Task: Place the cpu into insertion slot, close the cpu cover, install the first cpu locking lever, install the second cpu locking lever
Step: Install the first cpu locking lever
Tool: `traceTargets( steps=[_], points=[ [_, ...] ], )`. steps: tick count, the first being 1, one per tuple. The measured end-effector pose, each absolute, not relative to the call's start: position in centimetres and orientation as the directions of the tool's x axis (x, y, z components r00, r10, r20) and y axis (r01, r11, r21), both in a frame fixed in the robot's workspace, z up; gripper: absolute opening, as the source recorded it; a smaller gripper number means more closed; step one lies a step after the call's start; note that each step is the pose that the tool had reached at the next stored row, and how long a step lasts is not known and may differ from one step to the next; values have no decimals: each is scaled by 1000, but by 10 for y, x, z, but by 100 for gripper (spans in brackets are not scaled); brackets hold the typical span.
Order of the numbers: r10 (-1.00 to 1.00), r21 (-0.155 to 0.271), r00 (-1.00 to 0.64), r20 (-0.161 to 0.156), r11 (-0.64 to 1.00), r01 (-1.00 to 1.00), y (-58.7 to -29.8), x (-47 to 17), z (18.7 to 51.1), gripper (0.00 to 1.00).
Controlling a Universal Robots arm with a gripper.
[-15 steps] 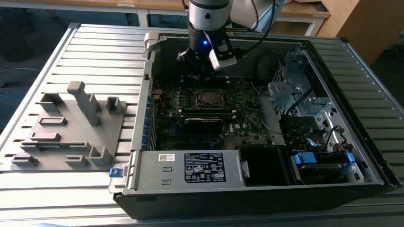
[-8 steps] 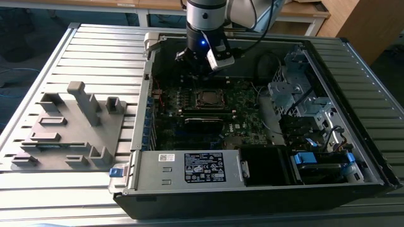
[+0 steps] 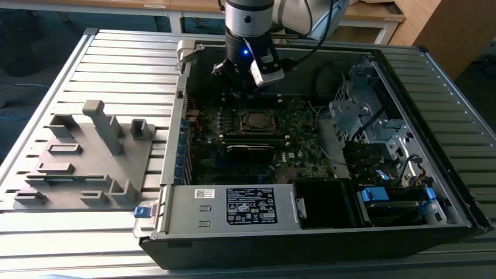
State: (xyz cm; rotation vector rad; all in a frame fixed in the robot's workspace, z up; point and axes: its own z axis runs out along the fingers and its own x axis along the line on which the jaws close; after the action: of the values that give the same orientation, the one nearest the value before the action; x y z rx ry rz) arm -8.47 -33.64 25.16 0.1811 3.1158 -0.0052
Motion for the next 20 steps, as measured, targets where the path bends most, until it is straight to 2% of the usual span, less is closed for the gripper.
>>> traceTargets(
  steps=[12,20],
  points=[
    [117,111,-993,-7,987,116,-337,-85,252,11],
    [118,129,-993,-7,985,116,-337,-89,252,11]
  ],
)
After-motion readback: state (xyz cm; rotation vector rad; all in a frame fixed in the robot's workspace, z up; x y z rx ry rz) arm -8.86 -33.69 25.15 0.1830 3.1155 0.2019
